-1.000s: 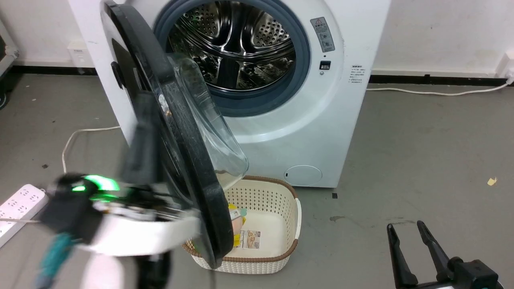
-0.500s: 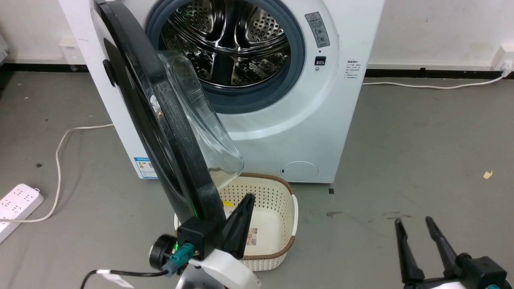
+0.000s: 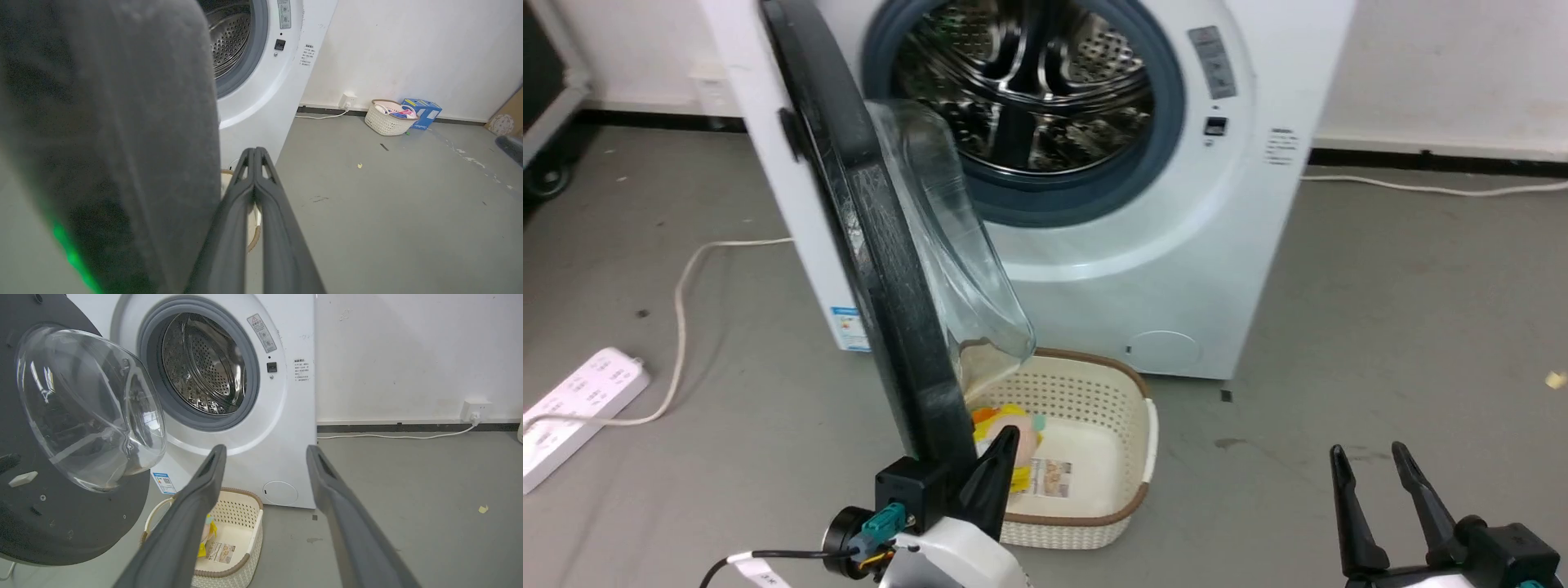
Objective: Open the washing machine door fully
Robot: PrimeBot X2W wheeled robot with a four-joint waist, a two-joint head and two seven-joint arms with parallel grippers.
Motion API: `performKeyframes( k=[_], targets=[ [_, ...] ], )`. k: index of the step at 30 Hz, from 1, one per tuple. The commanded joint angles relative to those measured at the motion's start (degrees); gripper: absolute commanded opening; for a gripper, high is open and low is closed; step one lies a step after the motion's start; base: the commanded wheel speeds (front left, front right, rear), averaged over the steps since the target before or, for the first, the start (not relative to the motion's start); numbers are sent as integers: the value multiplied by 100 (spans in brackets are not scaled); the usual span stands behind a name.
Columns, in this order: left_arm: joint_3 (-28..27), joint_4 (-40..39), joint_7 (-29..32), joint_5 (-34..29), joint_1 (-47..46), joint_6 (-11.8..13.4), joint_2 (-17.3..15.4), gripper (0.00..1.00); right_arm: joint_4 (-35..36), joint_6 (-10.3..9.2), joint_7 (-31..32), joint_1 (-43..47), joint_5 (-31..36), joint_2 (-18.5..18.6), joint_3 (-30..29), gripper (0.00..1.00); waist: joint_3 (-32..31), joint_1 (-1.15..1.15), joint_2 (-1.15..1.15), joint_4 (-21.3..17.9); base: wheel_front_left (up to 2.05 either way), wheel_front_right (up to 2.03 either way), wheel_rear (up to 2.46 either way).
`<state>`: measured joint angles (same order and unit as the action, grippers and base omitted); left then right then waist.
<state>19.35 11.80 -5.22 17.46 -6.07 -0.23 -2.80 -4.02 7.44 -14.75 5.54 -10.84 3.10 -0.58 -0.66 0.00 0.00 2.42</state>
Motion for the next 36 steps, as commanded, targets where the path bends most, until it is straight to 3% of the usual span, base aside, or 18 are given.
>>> performKeyframes(
  k=[1, 12, 18, 24, 26, 36],
  targets=[
    [-138, 49, -57, 46, 12, 44, -116, 0, -6, 5, -25, 31, -31, -22, 1, 100, -29, 0, 0, 168, 0, 0, 0],
    [-613, -430, 39, 246, 328, 286, -528, 0, -51, 5, -25, 142, -165, -23, 67, 100, 0, 0, 0, 1264, 0, 0, 0],
    [-1008, -541, 174, 387, 156, 370, -862, 0, -55, 5, -25, 26, -135, -23, 151, 100, 238, 0, 0, 1640, 0, 0, 0],
    [-1388, -362, 260, 517, -198, 349, -1261, 0, -82, 5, -25, -135, 10, -23, 258, 100, 644, 0, 0, 1772, 0, 0, 0],
    [-1665, -142, 238, 619, -481, 317, -1541, 0, -87, 5, -25, -263, 161, -23, 273, 100, 926, 0, 0, 1743, 0, 0, 0],
    [-2358, 664, 76, 856, -1274, 252, -2304, 0, -28, 5, -25, -461, 475, 15, 129, 100, 1434, 0, 0, 1606, 0, 0, 0]
  ],
)
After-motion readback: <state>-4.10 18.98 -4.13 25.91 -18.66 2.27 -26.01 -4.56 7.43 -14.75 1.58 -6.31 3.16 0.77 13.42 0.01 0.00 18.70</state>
